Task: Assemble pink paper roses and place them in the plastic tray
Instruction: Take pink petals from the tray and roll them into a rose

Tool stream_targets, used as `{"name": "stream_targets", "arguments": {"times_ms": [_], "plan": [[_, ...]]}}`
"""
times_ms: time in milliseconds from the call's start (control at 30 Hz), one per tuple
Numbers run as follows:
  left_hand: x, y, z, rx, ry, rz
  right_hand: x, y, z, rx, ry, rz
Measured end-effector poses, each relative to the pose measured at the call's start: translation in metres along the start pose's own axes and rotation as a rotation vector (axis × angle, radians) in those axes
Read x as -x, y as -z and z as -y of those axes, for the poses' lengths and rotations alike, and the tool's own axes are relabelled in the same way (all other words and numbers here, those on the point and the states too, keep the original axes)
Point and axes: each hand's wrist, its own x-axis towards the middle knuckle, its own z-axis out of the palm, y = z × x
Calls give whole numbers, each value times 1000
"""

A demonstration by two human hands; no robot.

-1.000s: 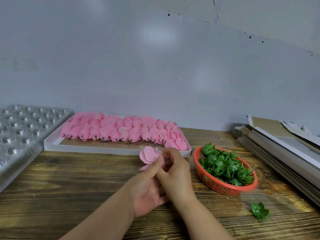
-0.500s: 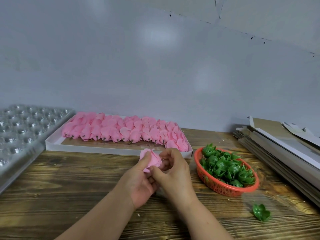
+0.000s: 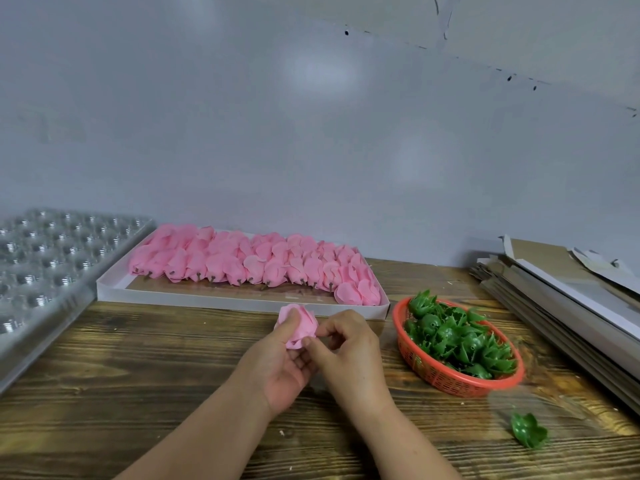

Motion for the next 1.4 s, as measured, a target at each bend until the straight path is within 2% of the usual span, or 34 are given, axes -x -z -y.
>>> {"name": "stream_targets", "arguments": {"times_ms": [100,267,333,467,533,667,833,1033,1167,1400], "plan": [[-1,0,1,-26,-72,-31,-1,-3,-3,26,-27,24],[-8,5,4,-212,-293,-176,-12,-4,-3,141,-136,235],[-9,6,4,-229,-312,-192,-24,-1,-6,169,-153,241],[-9,5,6,-322,-346,-190,-54,4,-12,358,-69,254],[-9,5,6,-339,-363,-182,-70,0,-15,512,-18,365],[-9,6,6,-345,-377,-168,-89,-12,-20,765,-33,586],[-11,5,7,-334,-388,-173,-98,-25,-18,642,-25,652],[-12,4,6,-293,-401,-204,-102,-37,-8,510,118,808],[-12,4,6,-285,-396,-207,-104,-40,-12,602,142,814],[-11,4,6,-302,-382,-200,-103,-32,-29,735,82,687]]}}
